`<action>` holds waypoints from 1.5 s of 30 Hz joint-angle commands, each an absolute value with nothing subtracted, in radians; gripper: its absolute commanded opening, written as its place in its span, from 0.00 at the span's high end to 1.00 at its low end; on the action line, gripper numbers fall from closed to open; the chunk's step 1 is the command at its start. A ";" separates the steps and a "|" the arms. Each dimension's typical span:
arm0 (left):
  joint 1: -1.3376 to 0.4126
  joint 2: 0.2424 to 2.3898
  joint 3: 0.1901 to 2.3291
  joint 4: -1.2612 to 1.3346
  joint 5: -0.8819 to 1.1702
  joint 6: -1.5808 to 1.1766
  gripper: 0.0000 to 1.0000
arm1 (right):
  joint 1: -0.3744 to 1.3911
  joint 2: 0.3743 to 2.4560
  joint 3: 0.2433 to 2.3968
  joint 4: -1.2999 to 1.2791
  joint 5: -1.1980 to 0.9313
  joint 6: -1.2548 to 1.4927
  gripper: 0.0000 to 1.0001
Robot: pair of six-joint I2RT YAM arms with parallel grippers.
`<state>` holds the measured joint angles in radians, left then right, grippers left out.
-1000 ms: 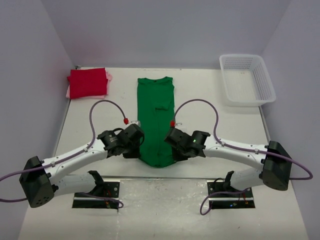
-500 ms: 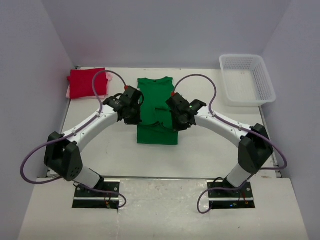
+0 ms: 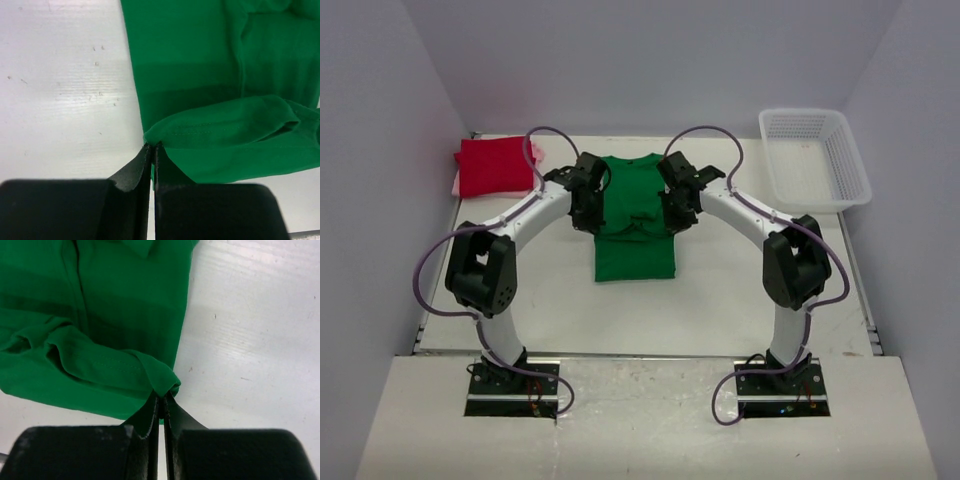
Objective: Fold and stack the t-shirts
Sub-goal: Fold the folded rectangular tshirt in 1/3 of the way
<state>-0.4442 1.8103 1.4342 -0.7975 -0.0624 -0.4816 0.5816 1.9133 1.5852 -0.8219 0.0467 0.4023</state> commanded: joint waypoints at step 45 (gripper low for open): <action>-0.414 1.761 1.510 -0.689 0.323 -0.436 1.00 | 0.405 1.707 1.559 -0.766 -0.157 0.321 1.00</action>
